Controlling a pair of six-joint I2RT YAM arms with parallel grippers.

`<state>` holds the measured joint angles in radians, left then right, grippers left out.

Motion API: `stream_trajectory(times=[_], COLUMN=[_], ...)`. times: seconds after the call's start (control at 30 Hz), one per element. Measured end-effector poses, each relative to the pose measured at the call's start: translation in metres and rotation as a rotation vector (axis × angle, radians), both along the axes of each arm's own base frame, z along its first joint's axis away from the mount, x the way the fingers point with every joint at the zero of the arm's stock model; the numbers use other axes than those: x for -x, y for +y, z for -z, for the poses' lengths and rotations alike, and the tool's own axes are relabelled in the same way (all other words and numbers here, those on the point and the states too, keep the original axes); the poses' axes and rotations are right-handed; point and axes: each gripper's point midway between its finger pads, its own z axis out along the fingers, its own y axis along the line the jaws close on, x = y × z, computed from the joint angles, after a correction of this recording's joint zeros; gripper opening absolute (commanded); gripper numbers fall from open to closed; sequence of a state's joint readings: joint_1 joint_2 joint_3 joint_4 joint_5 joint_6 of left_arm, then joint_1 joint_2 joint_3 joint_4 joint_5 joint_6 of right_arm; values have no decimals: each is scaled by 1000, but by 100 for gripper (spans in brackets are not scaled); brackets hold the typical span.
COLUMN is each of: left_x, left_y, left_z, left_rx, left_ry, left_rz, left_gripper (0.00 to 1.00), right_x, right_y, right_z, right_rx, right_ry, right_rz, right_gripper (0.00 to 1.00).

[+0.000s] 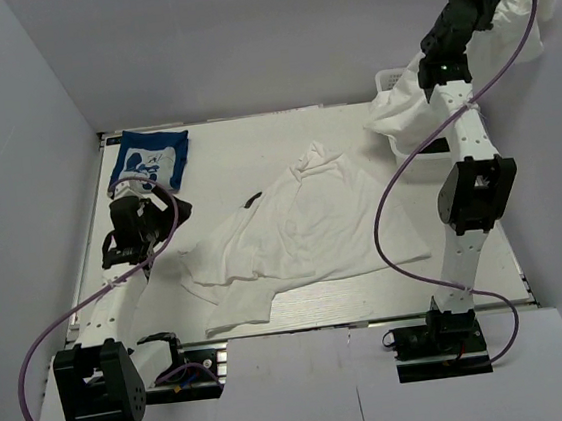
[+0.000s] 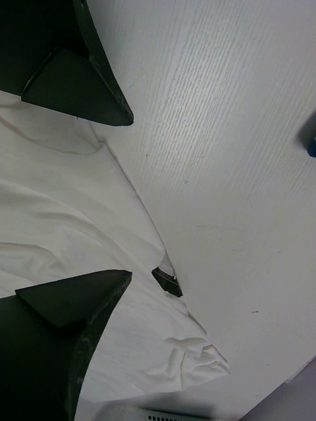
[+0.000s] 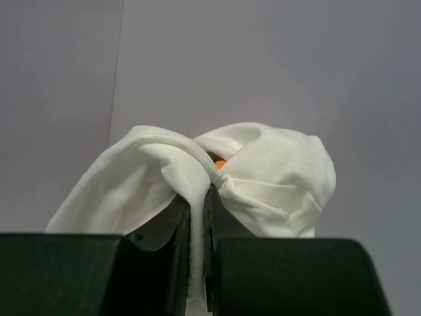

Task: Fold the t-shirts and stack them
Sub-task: Flatten out the tshirt

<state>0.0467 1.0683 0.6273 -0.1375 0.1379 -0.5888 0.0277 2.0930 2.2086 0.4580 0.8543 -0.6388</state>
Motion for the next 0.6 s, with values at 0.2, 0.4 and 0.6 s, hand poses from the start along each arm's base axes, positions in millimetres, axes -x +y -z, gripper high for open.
stream_trajectory(times=[0.2,0.4,0.6], left_x=[-2,-3,-3], left_y=[2,4,6], left_z=[0,-1,-1], left_rx=[-14,-23,-34], left_ry=[-5,-8,-10], left_rz=[-5,-6,-12], left_gripper=[100,100,100], right_x=[-35,-62,-86], right_y=[5,63,93], right_z=[120,262,360], right_rx=[-76,-350,-700], right_ry=[224,426,521], right_rz=[-85,-426,-512], right_gripper=[0,0,0])
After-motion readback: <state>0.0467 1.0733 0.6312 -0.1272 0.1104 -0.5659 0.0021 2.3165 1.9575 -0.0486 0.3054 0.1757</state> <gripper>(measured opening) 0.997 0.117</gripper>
